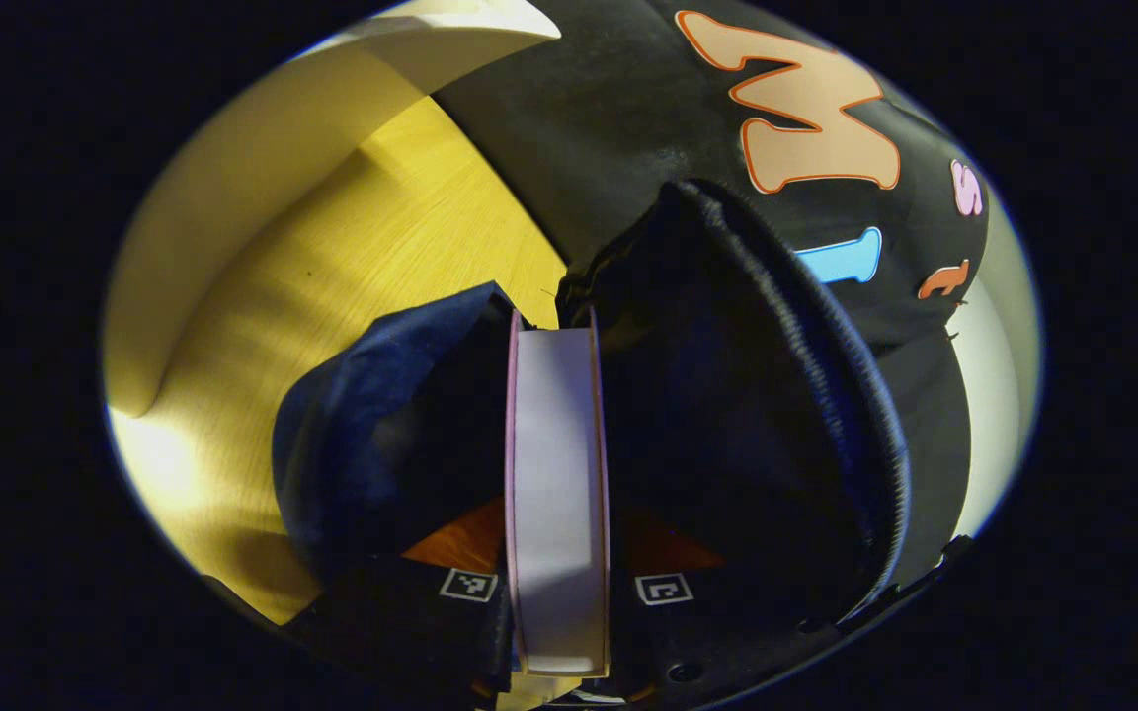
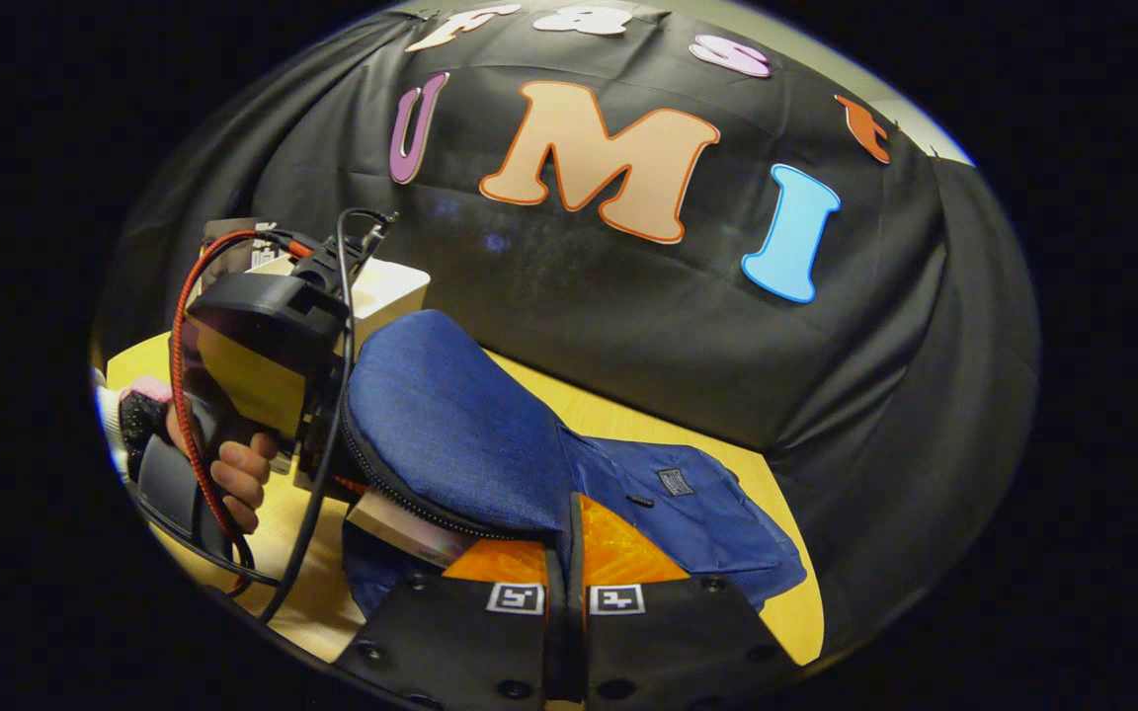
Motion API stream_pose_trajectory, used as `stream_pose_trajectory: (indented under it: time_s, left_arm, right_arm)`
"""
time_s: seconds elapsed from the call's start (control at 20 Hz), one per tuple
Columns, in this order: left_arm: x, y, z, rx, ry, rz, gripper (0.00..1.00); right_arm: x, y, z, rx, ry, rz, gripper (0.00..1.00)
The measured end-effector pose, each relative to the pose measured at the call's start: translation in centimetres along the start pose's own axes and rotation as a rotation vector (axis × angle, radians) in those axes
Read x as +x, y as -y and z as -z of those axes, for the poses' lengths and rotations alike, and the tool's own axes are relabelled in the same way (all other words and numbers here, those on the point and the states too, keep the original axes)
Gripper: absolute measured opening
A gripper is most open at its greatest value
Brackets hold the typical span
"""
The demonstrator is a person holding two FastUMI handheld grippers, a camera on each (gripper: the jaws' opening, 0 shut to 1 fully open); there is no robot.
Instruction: Open the schoolbag, grab two books from the bookshelf and put them into the schoolbag.
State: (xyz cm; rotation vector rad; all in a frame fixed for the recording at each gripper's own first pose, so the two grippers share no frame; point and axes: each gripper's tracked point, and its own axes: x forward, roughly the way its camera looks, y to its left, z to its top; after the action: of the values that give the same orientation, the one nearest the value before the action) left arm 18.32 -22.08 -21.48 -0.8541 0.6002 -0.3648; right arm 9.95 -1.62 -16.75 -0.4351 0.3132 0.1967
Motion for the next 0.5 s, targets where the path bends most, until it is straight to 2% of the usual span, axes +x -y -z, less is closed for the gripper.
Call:
stream_pose_trajectory:
  time_s: [0.1, 0.15, 0.2, 0.3, 0.35, 0.5]
  left_arm:
    - [-0.4, 0.1, 0.0, 0.058, 0.006, -0.024, 0.40]
    - [-0.4, 0.4, -0.1, 0.091, 0.000, -0.034, 0.46]
    - [-0.7, 0.5, 0.1, 0.124, -0.007, -0.043, 0.35]
    - [-1.2, 0.9, 0.2, 0.163, -0.021, -0.055, 0.53]
    - [-1.8, 0.7, 0.3, 0.176, -0.025, -0.066, 0.56]
    - [-3.5, -0.3, 0.2, 0.227, -0.042, -0.117, 0.76]
  right_arm:
    - [0.1, 0.3, 0.0, 0.009, -0.004, 0.007, 0.01]
    - [0.2, 0.4, 0.0, 0.008, -0.003, 0.008, 0.05]
    - [0.1, 0.4, 0.1, 0.004, -0.002, 0.009, 0.05]
    - [0.2, 0.6, 0.2, 0.008, -0.003, 0.010, 0.05]
    - [0.1, 0.7, 0.1, 0.013, -0.002, 0.013, 0.05]
    - [0.1, 1.1, 0.2, 0.025, -0.001, 0.020, 0.05]
